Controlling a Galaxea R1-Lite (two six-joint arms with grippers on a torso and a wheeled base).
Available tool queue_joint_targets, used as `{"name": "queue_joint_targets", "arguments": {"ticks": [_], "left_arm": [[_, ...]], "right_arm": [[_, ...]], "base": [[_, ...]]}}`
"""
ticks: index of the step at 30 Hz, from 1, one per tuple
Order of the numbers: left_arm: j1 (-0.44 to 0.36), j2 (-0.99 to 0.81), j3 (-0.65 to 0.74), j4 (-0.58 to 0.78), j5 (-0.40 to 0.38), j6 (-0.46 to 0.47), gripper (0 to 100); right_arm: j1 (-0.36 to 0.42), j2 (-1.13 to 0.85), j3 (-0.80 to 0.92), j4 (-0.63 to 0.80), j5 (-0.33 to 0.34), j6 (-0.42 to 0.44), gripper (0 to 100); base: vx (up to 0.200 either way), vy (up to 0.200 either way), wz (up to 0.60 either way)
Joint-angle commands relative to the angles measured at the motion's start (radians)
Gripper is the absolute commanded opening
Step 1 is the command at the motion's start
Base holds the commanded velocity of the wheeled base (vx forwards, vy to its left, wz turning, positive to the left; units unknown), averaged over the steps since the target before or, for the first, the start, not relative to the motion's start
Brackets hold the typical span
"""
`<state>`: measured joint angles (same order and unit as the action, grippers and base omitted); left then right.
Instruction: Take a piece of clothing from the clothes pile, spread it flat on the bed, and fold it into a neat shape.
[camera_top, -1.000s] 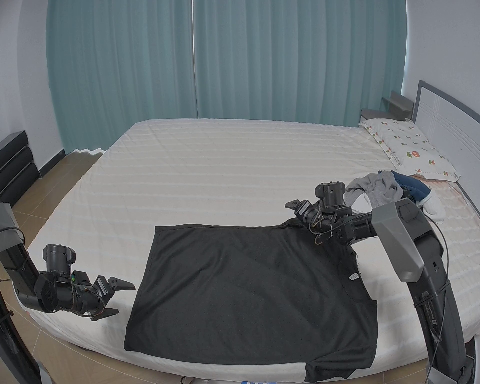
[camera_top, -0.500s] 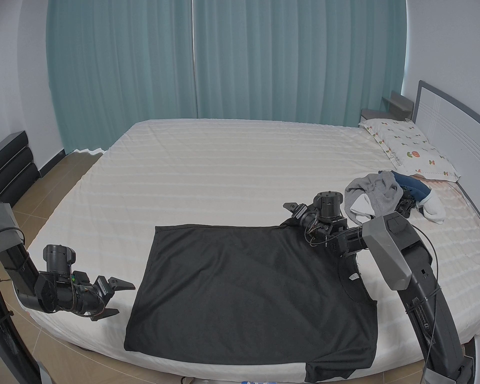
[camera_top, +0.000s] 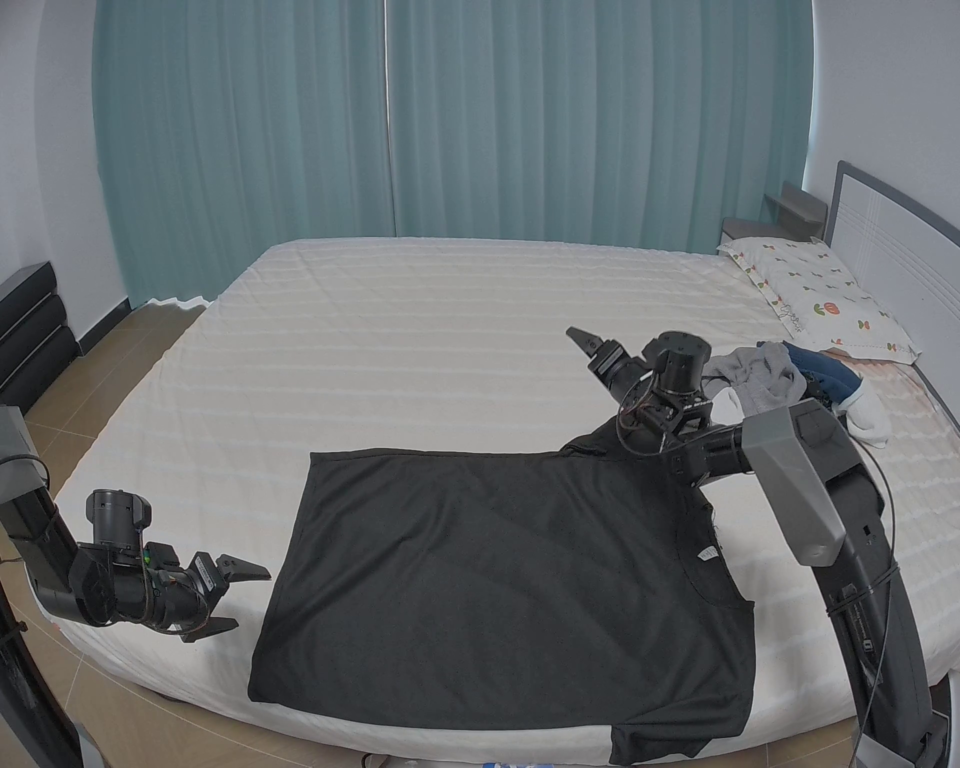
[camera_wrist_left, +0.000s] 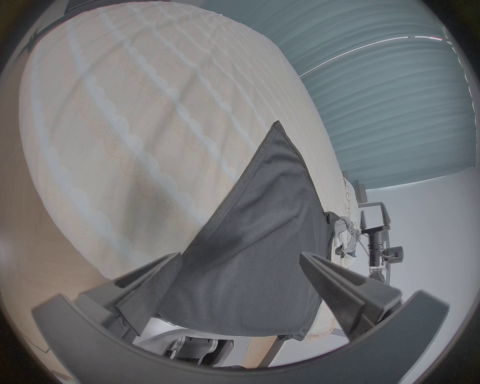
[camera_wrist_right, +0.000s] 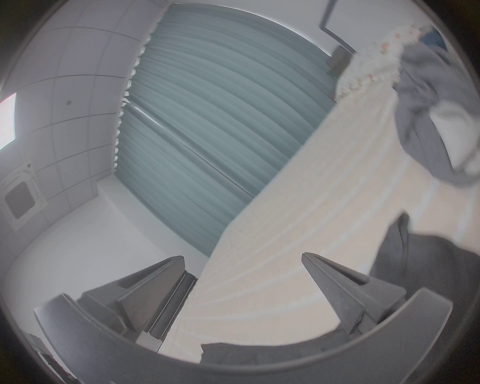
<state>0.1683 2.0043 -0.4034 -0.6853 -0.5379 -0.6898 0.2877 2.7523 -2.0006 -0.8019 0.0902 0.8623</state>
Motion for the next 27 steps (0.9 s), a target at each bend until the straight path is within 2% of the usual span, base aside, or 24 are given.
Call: {"name": "queue_joint_targets", "arguments": {"ticks": [1,3,9,13,19,27], "left_arm": [[0.0,-0.001,0.002,0.0,0.001,-0.001,100],[0.0,-0.001,0.002,0.0,-0.001,-0.001,100],[0.0,-0.001,0.002,0.0,0.001,-0.001,100],[0.0,-0.001,0.0,0.0,-0.001,-0.001,100],[0.0,-0.001,0.0,0.0,0.001,-0.001,100],[0.0,-0.001,0.002,0.0,0.001,-0.001,100]], "right_arm": [[-0.019,-0.082,0.001,0.0,0.016,-0.039,100],[-0.021,-0.051,0.001,0.012,0.005,-0.037,100],[-0.071,-0.028,0.001,0.199,-0.052,-0.042,100],[-0.111,-0.034,0.056,0.214,-0.052,-0.069,100],[-0.168,-0.033,0.145,0.214,-0.037,-0.178,100],[-0.182,0.026,0.152,0.21,-0.014,-0.256,100]], "base": [[0.0,0.0,0.0],[0.0,0.0,0.0],[0.0,0.0,0.0],[0.0,0.0,0.0],[0.0,0.0,0.0],[0.0,0.0,0.0]]}}
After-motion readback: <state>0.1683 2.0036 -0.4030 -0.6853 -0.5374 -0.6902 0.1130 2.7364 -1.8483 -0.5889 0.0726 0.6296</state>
